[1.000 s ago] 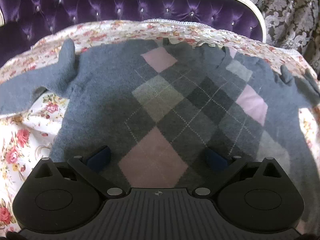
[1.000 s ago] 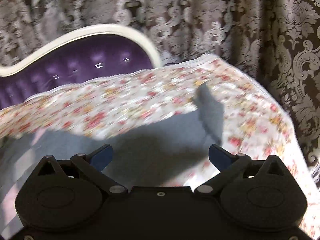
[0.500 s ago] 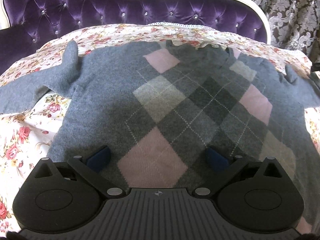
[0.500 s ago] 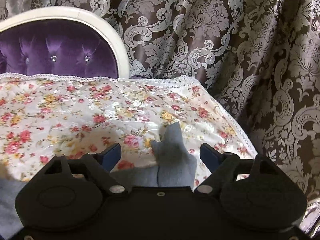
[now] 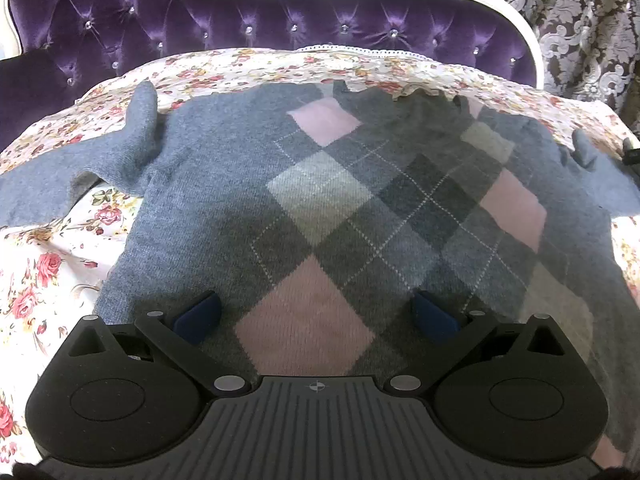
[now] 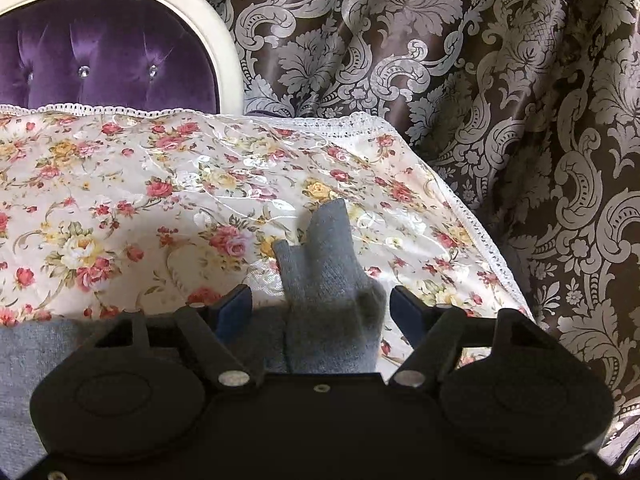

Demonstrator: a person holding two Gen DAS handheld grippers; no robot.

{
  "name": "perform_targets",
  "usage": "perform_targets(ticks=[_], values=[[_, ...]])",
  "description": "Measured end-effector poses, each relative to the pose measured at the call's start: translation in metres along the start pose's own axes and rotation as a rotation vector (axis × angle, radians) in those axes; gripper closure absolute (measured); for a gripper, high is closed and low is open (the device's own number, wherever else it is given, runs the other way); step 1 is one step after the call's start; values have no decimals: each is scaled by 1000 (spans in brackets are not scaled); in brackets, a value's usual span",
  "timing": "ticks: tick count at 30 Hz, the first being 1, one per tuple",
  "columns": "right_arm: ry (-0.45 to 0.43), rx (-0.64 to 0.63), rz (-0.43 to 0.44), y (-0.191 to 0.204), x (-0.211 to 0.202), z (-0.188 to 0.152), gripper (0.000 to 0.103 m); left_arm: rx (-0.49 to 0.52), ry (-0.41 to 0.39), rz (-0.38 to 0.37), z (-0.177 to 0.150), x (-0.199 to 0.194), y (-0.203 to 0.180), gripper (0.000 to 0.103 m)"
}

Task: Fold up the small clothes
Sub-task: 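Grasp the sleeve cuff with the right tool and lift it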

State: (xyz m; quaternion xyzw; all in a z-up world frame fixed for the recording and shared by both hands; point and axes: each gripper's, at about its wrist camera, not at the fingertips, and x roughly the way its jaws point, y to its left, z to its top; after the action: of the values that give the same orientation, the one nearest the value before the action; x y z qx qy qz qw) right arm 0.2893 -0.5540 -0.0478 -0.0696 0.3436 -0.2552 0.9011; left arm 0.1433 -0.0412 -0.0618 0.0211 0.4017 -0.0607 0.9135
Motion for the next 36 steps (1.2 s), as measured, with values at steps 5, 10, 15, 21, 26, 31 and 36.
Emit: perform_targets(ticks=[5,10,15,21,26,31,36], values=[[27,18,39,-9,3,3,85,0,0,1,0,0,0,0],[0,125,60,-37,-8,1,88,0,0,1,0,0,0,0],[-3,250,105,-74,-22,-3,89,0,0,1,0,0,0,0],[-4,425,233,-119,-47,-18,89,-3,-8,-3,-1,0,1,0],[-25,477,301,-140,-70,-28,89,-6,-12,-1,-2,-2,1,0],[-40,485,312,-146,-84,-32,89,-8,-14,-5,-2,-2,1,0],[-80,466,347,-133,-104,-14,89,-12,-19,-10,-3,-3,2,0]])
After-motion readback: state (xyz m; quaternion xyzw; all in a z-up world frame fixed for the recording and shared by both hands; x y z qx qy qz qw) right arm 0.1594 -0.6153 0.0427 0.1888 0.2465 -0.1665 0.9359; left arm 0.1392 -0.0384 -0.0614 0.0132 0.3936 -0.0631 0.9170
